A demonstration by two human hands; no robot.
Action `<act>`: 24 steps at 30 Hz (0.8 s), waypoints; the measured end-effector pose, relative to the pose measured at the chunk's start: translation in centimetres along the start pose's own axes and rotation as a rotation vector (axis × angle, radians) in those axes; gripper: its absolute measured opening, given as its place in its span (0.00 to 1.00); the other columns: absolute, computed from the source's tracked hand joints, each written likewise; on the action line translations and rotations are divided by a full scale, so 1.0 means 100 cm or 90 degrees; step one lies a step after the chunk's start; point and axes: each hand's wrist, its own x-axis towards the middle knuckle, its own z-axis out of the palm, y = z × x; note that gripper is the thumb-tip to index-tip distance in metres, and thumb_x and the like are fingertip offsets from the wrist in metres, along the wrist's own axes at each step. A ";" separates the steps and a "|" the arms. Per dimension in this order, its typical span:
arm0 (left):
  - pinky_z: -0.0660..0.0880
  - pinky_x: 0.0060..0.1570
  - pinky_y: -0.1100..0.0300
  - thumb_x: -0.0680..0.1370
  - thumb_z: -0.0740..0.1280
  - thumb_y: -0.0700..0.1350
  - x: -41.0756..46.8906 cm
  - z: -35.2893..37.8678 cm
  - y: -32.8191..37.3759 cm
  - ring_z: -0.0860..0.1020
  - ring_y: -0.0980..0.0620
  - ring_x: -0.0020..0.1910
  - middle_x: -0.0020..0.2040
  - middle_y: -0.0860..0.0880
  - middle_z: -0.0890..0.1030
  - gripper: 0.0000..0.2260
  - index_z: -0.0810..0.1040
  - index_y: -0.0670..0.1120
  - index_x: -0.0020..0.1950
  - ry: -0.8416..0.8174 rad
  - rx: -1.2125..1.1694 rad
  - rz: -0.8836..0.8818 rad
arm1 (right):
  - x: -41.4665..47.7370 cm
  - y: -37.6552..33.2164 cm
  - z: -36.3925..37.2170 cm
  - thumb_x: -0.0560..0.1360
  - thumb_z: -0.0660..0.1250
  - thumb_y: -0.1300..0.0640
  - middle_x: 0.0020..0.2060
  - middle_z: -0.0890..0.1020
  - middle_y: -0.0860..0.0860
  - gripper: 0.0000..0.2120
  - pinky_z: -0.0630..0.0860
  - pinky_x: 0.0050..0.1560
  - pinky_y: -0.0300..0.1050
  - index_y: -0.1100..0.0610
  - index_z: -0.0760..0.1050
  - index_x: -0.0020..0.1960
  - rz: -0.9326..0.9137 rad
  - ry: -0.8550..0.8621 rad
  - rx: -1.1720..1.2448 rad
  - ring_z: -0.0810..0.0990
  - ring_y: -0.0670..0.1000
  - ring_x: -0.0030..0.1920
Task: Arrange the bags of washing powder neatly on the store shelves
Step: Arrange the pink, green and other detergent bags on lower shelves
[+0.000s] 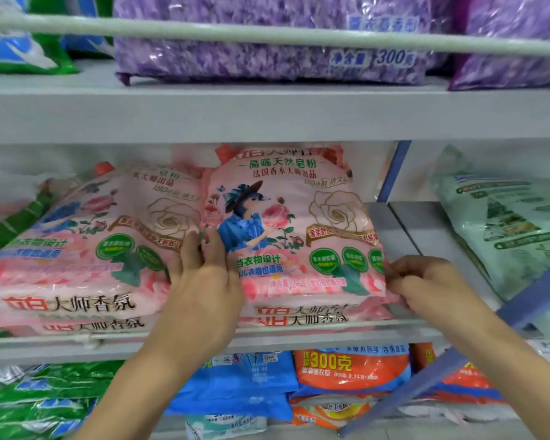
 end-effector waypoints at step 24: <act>0.56 0.78 0.51 0.83 0.58 0.55 -0.049 0.002 0.014 0.48 0.51 0.82 0.83 0.50 0.53 0.31 0.52 0.47 0.83 0.009 0.190 0.088 | -0.046 0.003 0.045 0.85 0.57 0.44 0.83 0.51 0.52 0.35 0.50 0.81 0.51 0.55 0.46 0.83 -0.377 0.021 -0.433 0.43 0.54 0.83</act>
